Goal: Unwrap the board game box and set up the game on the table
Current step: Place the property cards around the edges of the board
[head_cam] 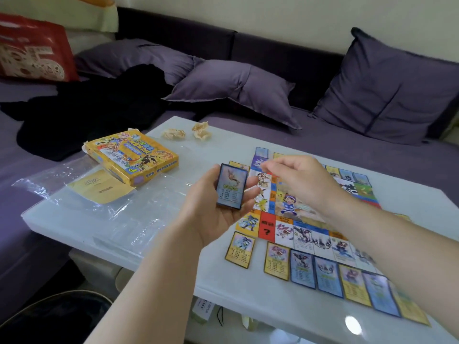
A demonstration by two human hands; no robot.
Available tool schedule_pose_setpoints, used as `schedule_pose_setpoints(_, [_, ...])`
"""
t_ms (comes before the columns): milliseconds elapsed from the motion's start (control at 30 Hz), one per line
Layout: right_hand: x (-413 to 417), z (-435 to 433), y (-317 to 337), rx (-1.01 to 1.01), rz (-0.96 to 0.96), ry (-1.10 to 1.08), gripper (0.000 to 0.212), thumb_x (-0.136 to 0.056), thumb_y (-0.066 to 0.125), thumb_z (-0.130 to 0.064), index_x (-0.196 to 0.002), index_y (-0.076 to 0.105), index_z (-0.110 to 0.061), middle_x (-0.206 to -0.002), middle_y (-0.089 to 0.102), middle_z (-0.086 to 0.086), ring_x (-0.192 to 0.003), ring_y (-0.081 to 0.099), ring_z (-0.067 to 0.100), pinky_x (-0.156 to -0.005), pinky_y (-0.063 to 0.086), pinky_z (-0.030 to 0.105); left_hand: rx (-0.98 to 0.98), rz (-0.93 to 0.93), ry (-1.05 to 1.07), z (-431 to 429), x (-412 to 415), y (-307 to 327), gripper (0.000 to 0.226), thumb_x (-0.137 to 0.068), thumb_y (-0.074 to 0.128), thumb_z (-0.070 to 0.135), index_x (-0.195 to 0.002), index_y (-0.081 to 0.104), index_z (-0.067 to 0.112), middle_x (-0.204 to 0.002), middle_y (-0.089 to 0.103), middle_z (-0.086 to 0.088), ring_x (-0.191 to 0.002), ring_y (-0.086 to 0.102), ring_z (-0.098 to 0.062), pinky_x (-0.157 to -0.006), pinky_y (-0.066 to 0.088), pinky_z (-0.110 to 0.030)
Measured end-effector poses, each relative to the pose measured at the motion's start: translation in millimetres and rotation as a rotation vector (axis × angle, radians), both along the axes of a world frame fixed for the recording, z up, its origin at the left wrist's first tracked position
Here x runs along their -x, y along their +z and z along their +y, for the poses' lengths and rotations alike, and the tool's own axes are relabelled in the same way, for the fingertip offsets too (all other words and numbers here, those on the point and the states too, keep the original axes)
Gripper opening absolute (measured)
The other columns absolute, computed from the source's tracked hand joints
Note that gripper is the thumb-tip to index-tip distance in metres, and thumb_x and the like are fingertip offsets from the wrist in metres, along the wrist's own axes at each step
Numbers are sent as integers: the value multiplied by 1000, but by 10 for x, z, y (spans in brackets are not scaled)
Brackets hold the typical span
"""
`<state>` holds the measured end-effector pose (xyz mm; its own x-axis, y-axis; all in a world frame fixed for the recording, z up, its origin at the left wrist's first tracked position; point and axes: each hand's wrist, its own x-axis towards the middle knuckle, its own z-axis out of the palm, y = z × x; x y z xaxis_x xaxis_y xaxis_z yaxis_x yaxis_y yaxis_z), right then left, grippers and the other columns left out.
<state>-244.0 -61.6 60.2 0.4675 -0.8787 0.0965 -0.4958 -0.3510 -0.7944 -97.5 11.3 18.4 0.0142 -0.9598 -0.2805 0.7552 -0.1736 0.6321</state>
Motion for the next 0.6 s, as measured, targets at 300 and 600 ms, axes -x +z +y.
schedule_pose_setpoints(300, [504,180,119,-118,114,19,16,-83,69,-31,-73,69,-19,-78,71,-4,-64,61,-2,-67,48,13,77,-238,-222,6,634,96,48,-98,32,46,-101,63,10,-85,72,-10,-73,69,-18,-61,57,-27])
schedule_pose_setpoints(600, [1123,155,304,72,176,-90,16,-85,67,-33,-80,72,-19,-79,70,-6,-68,59,-3,-67,45,10,389,-969,47,-182,1081,111,17,-91,58,26,-77,67,23,-79,71,5,-80,65,-7,-73,52,-19])
